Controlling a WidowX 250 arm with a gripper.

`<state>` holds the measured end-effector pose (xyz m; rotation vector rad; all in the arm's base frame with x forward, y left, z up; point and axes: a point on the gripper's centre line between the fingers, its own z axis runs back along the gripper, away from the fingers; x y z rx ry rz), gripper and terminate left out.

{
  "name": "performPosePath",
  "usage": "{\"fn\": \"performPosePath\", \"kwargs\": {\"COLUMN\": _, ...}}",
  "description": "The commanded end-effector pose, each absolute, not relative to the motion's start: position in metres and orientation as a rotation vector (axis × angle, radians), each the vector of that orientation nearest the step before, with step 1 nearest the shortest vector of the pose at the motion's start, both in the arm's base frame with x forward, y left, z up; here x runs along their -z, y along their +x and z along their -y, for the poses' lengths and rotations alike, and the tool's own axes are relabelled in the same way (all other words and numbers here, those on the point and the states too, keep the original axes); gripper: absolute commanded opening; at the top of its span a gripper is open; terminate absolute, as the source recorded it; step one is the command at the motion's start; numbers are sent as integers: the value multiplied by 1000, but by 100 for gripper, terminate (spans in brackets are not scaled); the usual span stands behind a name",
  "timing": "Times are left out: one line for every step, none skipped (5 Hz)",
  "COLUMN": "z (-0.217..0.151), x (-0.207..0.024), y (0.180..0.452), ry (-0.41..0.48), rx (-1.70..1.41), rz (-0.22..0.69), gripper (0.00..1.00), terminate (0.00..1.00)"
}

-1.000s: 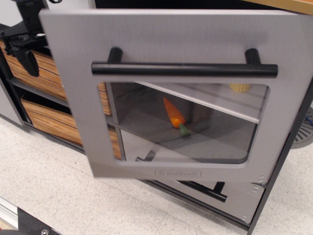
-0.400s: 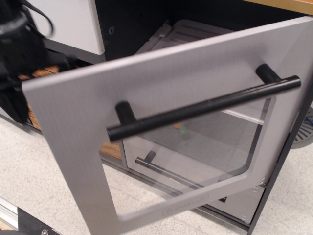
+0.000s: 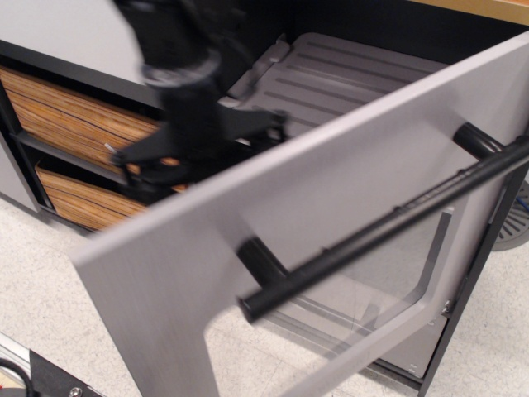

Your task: Open oven

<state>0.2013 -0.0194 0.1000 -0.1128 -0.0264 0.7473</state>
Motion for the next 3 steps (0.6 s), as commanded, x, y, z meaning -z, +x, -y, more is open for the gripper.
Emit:
{"fn": "performPosePath", "kwargs": {"z": 35, "x": -118, "y": 223, "ry": -115, "rx": -751, "rz": 106, "gripper": 100, "terminate": 0}}
{"fn": "performPosePath", "kwargs": {"z": 35, "x": -118, "y": 223, "ry": -115, "rx": -751, "rz": 106, "gripper": 100, "terminate": 0}}
{"fn": "performPosePath", "kwargs": {"z": 35, "x": -118, "y": 223, "ry": -115, "rx": -751, "rz": 106, "gripper": 100, "terminate": 100}}
